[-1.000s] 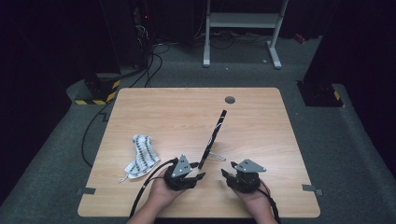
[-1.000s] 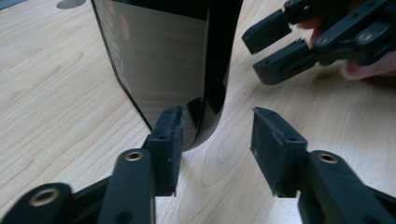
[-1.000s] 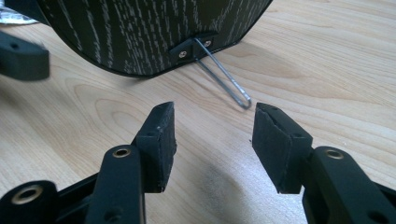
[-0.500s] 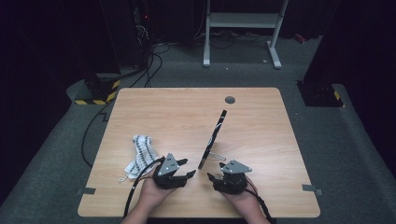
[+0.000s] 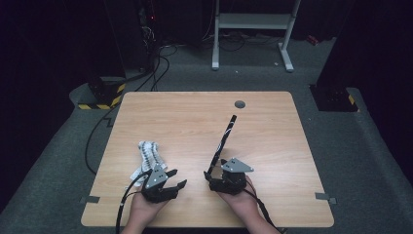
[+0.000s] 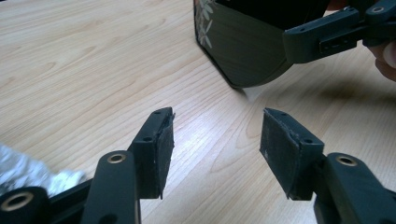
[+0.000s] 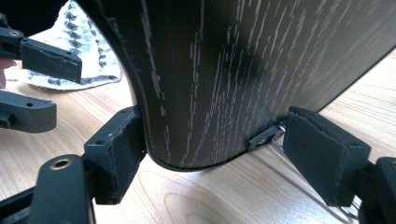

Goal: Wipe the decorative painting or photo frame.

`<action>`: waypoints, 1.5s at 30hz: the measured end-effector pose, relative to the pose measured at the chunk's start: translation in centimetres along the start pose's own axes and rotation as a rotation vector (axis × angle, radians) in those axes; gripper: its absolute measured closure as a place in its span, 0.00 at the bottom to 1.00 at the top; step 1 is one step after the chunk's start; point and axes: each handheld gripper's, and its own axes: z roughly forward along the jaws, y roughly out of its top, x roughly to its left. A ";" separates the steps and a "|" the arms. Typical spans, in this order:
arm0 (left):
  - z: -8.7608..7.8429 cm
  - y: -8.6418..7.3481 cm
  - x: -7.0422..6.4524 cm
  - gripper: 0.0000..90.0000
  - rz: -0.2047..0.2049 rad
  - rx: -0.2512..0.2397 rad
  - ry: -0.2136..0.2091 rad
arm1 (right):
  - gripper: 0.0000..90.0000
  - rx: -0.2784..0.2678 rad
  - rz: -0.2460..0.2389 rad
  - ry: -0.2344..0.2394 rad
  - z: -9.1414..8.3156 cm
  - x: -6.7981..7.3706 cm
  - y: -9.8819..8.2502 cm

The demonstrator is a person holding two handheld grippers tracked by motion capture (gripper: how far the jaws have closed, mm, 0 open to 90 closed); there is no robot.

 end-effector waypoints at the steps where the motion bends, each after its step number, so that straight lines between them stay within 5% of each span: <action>1: 0.0 0.0 0.0 0.49 0.000 0.001 0.001 | 0.24 -0.001 0.001 0.001 0.0 0.0 0.0; 14: 1.5 0.9 -0.3 0.50 0.018 -0.001 -0.033 | 0.25 -0.007 0.005 -0.006 -1.2 -0.8 -0.8; 19: 2.6 1.6 -0.7 0.50 0.036 0.002 -0.032 | 0.26 -0.015 0.024 -0.042 -2.5 -1.7 -1.5; 29: 4.1 2.5 -0.4 0.49 -0.006 0.015 -0.001 | 0.29 -0.017 0.108 -0.147 -4.5 -4.4 -2.7; 45: 3.3 1.8 0.0 0.48 -0.023 0.021 0.018 | 0.31 -0.039 0.158 -0.233 -4.9 -7.6 -2.6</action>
